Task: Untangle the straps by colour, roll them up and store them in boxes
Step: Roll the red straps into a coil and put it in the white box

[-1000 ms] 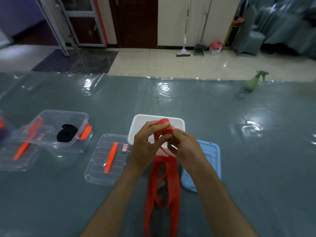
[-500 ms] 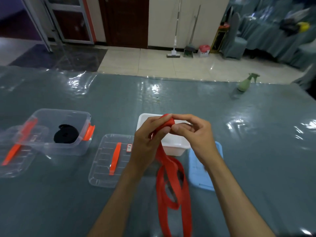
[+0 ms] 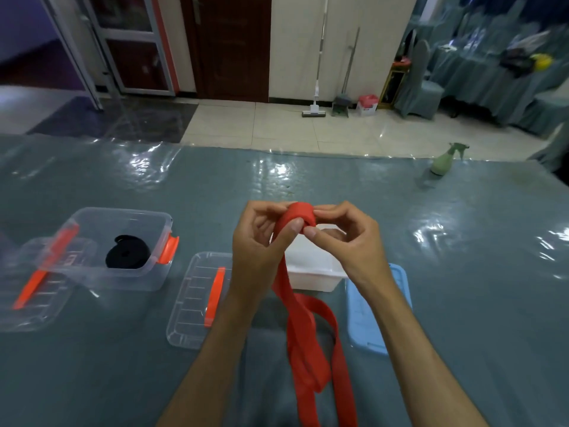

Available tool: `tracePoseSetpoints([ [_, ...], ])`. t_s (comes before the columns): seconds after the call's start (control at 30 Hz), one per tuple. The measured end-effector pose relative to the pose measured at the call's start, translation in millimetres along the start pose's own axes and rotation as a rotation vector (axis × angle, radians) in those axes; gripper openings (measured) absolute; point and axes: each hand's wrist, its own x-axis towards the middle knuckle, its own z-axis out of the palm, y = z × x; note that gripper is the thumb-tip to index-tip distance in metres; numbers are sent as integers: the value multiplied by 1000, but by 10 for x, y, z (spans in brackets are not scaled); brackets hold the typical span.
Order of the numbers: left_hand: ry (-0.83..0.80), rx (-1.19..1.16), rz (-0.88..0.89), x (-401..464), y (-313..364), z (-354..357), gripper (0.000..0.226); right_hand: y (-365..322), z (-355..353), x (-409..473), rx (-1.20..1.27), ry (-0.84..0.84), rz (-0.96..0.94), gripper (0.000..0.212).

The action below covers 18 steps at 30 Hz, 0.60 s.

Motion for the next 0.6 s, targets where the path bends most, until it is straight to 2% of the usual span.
tracePoseSetpoints([
  [0.17,88,-81,52,-89,-40,84,19,88,153,-68,150,94,-9,38],
  [0.3,105,-46,16,-115,-49,39,20,217,271,-150,278,99,95,38],
  [0.43,53,104,37,-98,-70,2,29,215,130,-74,143,61,95,24],
  [0.53,29,171,23,-114,-88,29,28,167,58,-45,108,42,46,26],
  [0.6,31,173,8,-140,-99,52,25,121,43,-41,98,48,3,35],
])
